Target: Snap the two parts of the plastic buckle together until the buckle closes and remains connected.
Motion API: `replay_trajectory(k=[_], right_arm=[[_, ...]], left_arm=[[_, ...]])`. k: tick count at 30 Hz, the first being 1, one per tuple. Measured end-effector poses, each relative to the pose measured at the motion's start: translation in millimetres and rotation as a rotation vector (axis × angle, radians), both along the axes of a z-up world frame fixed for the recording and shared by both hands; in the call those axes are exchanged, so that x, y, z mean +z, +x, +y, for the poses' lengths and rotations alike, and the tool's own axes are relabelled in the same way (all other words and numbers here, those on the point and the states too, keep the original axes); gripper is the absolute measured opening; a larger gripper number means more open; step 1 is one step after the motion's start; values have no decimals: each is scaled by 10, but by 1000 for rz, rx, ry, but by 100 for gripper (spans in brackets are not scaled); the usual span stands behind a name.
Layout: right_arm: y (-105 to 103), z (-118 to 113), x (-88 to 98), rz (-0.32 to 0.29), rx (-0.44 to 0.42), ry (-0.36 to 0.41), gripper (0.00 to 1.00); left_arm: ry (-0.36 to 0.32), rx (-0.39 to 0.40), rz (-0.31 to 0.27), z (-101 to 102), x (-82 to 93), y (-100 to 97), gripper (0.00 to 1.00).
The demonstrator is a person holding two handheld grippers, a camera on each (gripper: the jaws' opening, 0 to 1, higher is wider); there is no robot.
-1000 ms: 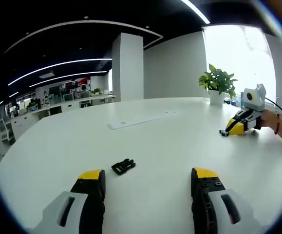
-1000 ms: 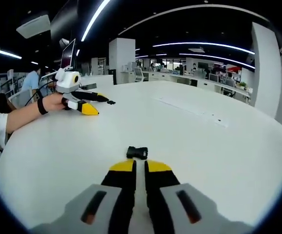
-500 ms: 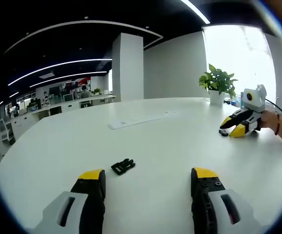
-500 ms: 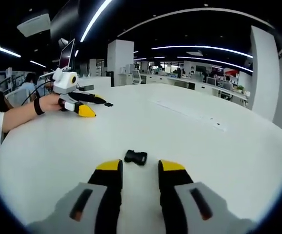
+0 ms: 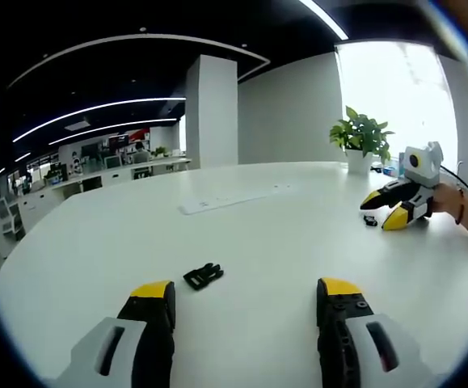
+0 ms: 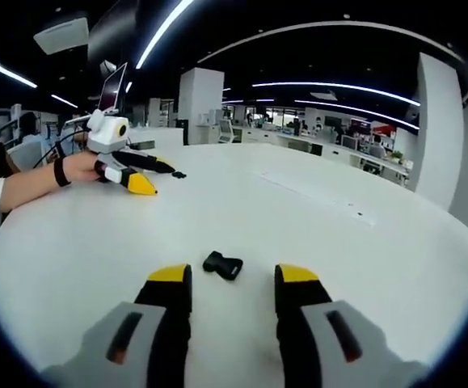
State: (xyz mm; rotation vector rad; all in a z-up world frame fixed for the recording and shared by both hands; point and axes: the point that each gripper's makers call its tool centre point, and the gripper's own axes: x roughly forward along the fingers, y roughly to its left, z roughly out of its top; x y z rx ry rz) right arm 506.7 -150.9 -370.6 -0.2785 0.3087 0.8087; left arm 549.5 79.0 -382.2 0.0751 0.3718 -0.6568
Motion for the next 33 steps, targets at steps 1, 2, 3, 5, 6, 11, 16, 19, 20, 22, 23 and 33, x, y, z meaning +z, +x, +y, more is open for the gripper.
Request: replay_trajectory(k=[1,2,3,5,6,11,16,19,20,22,23,33], right_arm=[[6,-15,-5,1,-6,3,39],[32,-31,-10,3,-17,11,39],[47,-30,-7,-5,-18,15,40],[68,-31,4,-5,-31,15,41],[69,-22,7,-8,-32,11,41],[107,-3,-4,-6,-49,30,40],[164,44,6,-28,-56,30,40],[174,55,7,-34,-63,31,40],[185,58,9,-39,-62,31,40],[176,63,12,-46,-57,29,40],[164,70,11,-47,-51,28,39],[74,153,-11,-24,-4,41,24]], left_arm=[[0,0,0,0,0,1,72],[0,0,0,0,0,2,72],[0,0,0,-1,1,1,72],[0,0,0,-1,1,-3,72],[0,0,0,-1,1,-4,72],[-1,-1,0,-2,1,0,72],[-1,-2,0,-4,1,7,72],[-2,-2,0,-2,1,10,72],[-2,-1,0,-2,1,9,72],[-2,-2,-1,-3,2,7,72],[-2,-2,-1,-4,2,4,72],[-1,-3,-2,-4,1,2,72]])
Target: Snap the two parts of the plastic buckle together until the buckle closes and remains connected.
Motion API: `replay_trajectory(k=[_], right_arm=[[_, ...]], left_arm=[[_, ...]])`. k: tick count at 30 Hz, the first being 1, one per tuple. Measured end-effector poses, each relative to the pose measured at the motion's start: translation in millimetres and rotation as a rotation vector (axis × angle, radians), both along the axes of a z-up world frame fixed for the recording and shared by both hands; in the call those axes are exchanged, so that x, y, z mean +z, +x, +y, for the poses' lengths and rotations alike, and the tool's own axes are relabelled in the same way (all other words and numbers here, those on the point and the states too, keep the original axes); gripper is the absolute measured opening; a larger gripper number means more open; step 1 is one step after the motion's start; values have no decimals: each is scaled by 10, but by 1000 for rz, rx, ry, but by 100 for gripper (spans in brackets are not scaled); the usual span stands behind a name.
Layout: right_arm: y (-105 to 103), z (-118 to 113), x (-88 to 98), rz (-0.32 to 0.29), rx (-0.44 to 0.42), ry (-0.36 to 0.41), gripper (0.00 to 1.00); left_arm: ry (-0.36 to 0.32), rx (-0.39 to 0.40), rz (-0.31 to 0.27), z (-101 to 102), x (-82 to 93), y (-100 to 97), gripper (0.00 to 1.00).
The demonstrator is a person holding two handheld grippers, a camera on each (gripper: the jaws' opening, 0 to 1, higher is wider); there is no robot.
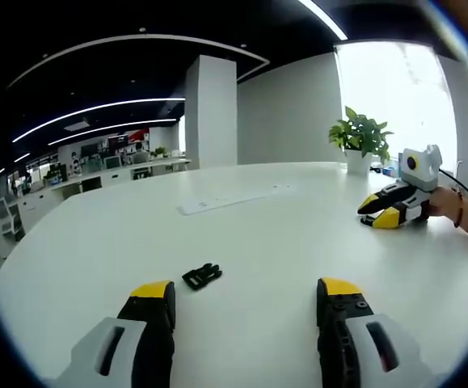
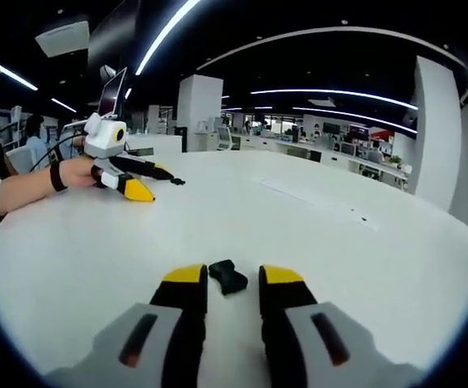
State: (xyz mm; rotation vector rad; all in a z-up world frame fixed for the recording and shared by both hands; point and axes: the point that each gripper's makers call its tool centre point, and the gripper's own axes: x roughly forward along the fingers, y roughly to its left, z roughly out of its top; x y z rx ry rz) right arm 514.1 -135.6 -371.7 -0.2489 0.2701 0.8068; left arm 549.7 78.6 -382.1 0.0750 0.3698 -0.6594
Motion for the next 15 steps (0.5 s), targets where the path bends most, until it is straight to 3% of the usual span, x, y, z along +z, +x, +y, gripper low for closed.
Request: replay_trajectory(k=[7,15], right_arm=[[-29,36,-11,18,21,16,18],[-32,46,-19,30,16,25,17]], left_arm=[[0,-1,0,-5,0,-5,72],[0,-4,-1,-10,-2,-18,72]])
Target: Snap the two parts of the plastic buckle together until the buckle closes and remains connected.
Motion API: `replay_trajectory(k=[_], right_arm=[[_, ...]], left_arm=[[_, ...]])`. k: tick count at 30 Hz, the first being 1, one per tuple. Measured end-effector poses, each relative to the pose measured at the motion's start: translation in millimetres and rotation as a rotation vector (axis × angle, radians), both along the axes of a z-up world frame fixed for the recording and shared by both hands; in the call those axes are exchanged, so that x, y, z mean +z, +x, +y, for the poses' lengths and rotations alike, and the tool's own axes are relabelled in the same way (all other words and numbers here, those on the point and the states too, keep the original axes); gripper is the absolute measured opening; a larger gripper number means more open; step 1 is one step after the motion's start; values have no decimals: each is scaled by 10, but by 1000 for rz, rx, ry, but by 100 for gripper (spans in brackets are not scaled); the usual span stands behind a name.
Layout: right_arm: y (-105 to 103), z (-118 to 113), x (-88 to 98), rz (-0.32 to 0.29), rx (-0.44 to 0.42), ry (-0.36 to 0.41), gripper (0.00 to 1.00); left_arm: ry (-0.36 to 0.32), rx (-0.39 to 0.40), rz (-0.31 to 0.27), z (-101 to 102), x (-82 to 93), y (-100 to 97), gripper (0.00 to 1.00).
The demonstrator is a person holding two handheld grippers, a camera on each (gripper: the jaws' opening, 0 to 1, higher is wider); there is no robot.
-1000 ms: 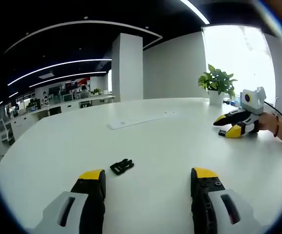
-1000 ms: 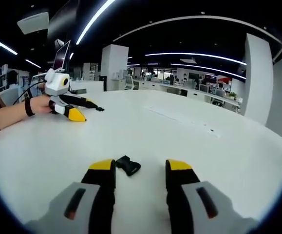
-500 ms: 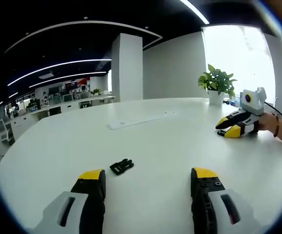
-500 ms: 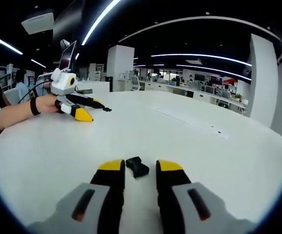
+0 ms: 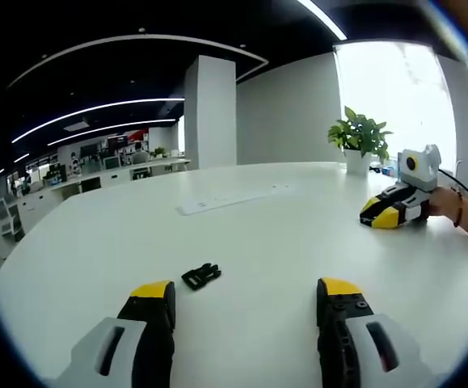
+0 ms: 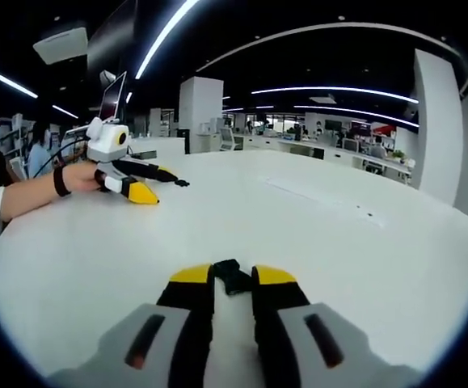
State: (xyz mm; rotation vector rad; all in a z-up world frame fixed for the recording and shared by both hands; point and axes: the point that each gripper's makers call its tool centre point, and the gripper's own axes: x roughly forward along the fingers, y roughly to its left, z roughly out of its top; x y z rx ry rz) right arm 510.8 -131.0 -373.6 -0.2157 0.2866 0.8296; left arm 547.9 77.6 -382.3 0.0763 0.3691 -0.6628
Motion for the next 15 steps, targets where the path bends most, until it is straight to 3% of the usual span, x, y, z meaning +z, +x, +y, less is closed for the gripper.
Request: replay_trajectory(k=[9,11,15], right_arm=[[-5,17,9,1,-6,-31,16],[10,13,19,-32,-15,-53,16],[28,3,20,-14,-37,-47,15]], left_arm=[[0,-1,0,1,-1,7,72],[0,-2,0,1,-1,8,72],[0,-3,-1,1,-1,6,72]])
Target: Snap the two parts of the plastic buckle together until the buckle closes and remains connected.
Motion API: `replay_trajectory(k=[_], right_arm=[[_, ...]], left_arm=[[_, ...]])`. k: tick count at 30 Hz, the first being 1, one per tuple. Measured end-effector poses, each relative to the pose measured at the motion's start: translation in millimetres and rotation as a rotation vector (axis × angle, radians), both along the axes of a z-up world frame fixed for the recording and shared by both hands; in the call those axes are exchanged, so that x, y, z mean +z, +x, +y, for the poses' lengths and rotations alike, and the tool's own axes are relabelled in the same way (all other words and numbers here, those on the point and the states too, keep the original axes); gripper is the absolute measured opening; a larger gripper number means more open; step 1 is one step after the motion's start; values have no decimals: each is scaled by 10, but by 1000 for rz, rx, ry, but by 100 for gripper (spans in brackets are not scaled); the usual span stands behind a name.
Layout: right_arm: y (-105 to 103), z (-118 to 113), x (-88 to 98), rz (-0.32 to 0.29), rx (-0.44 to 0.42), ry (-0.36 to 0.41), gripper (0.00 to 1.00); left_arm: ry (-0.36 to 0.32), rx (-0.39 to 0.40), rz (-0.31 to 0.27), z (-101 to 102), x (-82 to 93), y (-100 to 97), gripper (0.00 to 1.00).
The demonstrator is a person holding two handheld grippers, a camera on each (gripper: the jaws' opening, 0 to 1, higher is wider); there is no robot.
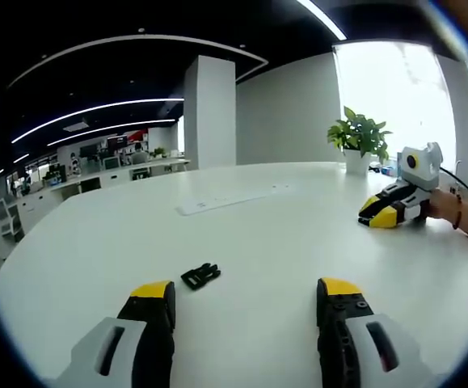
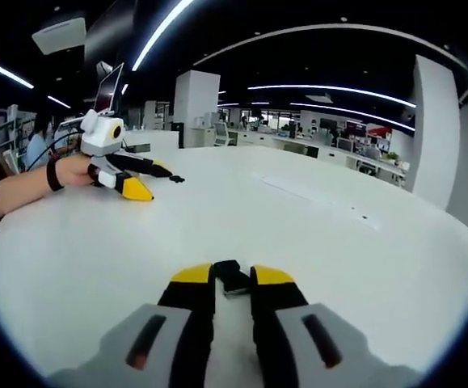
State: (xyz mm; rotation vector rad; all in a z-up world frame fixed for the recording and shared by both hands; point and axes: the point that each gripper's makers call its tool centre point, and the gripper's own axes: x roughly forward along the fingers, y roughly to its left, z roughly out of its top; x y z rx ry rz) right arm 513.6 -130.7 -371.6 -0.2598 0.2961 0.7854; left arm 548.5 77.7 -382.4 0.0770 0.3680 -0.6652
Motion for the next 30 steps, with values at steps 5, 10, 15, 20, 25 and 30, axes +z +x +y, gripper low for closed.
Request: replay_trajectory(k=[5,10,15,20,25,30], right_arm=[[-10,-5,-1,5,14,0,16],[-54,-2,-3,29,46,19,19],[-62,2,-10,40,35,33,21],[-142,75,-14,47,89,39,25],[-206,136,-21,54,128,38,23],[-201,155,-20,50,141,42,26]], left_arm=[[0,-1,1,0,-1,-8,72],[0,0,1,5,0,-5,72],[0,0,0,8,2,-6,72],[0,0,0,9,4,-5,72],[0,0,0,8,6,-10,72],[0,0,0,5,6,-13,72]])
